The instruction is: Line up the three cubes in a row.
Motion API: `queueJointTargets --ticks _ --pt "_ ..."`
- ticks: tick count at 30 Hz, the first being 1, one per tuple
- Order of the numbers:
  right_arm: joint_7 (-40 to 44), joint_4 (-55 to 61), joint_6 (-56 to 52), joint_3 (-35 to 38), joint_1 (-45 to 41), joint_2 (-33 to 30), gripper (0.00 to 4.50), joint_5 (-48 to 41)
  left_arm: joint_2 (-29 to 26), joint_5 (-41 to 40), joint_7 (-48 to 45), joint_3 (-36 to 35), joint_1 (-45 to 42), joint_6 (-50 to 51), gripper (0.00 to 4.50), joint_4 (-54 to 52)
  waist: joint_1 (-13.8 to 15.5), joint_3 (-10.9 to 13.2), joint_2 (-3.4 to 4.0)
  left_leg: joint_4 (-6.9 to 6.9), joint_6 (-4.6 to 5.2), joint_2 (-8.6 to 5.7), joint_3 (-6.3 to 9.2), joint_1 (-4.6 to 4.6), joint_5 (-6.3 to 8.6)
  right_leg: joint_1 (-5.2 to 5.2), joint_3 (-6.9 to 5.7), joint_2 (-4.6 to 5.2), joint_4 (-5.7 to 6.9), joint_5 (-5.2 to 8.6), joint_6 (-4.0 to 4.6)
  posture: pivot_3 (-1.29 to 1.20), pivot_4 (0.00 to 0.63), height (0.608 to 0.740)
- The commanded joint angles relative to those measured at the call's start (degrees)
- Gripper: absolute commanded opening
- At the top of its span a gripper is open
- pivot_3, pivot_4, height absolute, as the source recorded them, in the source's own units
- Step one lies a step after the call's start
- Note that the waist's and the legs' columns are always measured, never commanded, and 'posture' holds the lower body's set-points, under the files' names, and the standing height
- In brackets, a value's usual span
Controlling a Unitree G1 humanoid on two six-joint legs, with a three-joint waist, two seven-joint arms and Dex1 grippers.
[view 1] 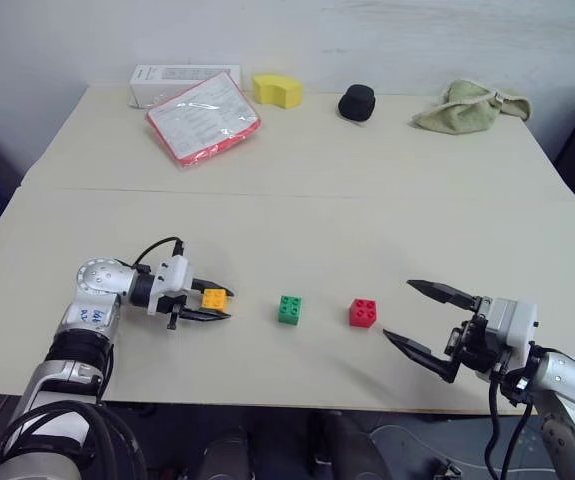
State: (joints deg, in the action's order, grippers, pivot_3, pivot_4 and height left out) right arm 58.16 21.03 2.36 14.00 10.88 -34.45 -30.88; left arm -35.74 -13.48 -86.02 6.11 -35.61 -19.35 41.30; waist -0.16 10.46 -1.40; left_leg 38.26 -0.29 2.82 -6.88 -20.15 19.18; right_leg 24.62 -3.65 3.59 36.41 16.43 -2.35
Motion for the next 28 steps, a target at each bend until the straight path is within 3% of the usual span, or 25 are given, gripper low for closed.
queueJointTargets --ticks 1,9,16,20,28 --pt "0.3 1.3 0.8 1.5 0.3 -0.7 4.50 -0.8 0.2 -0.7 -4.2 0.2 -0.6 1.5 2.27 -0.3 0.0 0.0 0.00 0.00 0.00 0.00 0.00 0.00 0.00 0.00 0.01 0.00 0.00 0.00 0.00 0.00 0.150 0.740" --pt "3.7 -1.0 0.8 2.3 -1.4 -2.9 4.50 -1.8 -2.6 -1.4 -2.3 -2.5 1.1 0.6 4.48 -1.8 -0.1 0.0 0.00 0.01 0.00 0.01 -0.01 0.00 -0.01 0.01 0.02 -0.01 0.01 0.00 0.00 0.00 0.150 0.740" --pt "13.8 -5.0 -1.7 7.7 -4.1 -13.4 4.50 -5.8 -11.7 -4.7 2.0 -10.3 10.7 5.6 4.48 -12.3 -0.2 0.0 0.00 0.00 0.02 0.06 0.00 0.03 0.00 0.01 0.05 0.00 0.01 0.00 0.00 0.00 0.150 0.740" --pt "20.1 -9.4 -2.3 9.9 -4.6 -20.2 4.50 -4.5 -17.2 -8.6 4.6 -17.0 18.8 14.9 4.48 -20.6 0.0 0.0 0.01 -0.02 0.29 0.06 0.05 0.03 0.14 0.00 0.03 0.06 0.01 0.00 0.00 0.00 0.150 0.740" --pt "21.8 -16.4 0.9 9.0 -8.2 -19.1 4.50 -2.5 -19.2 -9.8 8.5 -23.2 27.2 19.0 4.48 -26.4 0.1 0.0 0.02 -0.05 0.31 0.04 0.08 0.03 0.16 -0.03 0.01 0.13 -0.06 0.01 0.01 0.00 0.150 0.740"
